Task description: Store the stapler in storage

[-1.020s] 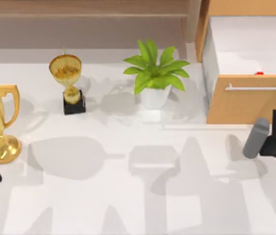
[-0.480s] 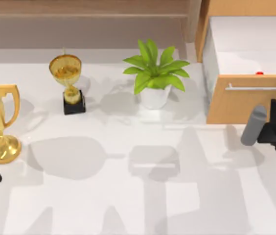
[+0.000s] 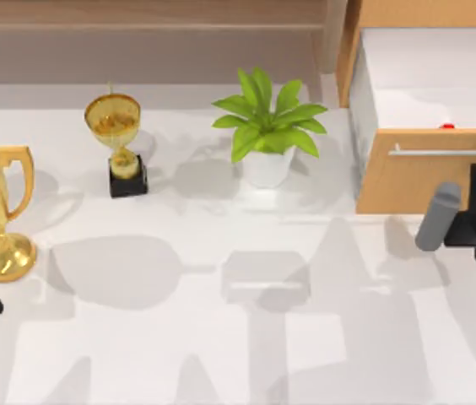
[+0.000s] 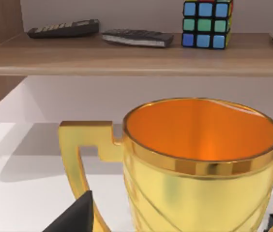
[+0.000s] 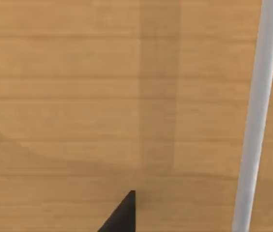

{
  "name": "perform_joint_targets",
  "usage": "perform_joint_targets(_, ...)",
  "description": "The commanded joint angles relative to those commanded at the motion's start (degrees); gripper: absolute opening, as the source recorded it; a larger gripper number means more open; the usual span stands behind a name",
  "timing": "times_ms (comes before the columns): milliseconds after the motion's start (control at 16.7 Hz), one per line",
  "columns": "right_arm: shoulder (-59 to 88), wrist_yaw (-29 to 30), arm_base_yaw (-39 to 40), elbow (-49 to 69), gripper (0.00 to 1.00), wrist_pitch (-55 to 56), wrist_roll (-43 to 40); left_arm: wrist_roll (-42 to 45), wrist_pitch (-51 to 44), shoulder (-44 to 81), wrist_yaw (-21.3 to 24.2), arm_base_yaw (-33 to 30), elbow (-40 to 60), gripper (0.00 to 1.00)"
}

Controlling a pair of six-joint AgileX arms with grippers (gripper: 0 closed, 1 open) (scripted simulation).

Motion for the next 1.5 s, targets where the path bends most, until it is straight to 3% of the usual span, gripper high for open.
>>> perform_joint_targets(420,0.0,0.0,0.0,0.0,0.02,0.0,0.0,0.0,0.0,0.0,0.0,0.0,0.0,1.0)
perform_joint_targets(1080,0.9,-0.3,-0.4,0.8,0.0,-1.1,0.0,0.0,0.0,0.0,0.0,0.0,0.0,1.0)
perform_joint_targets(1500,4.3,-3.7,-3.7,13.8,0.0,-9.5,0.1,0.0,0.0,0.0,0.0,0.0,0.0,1.0)
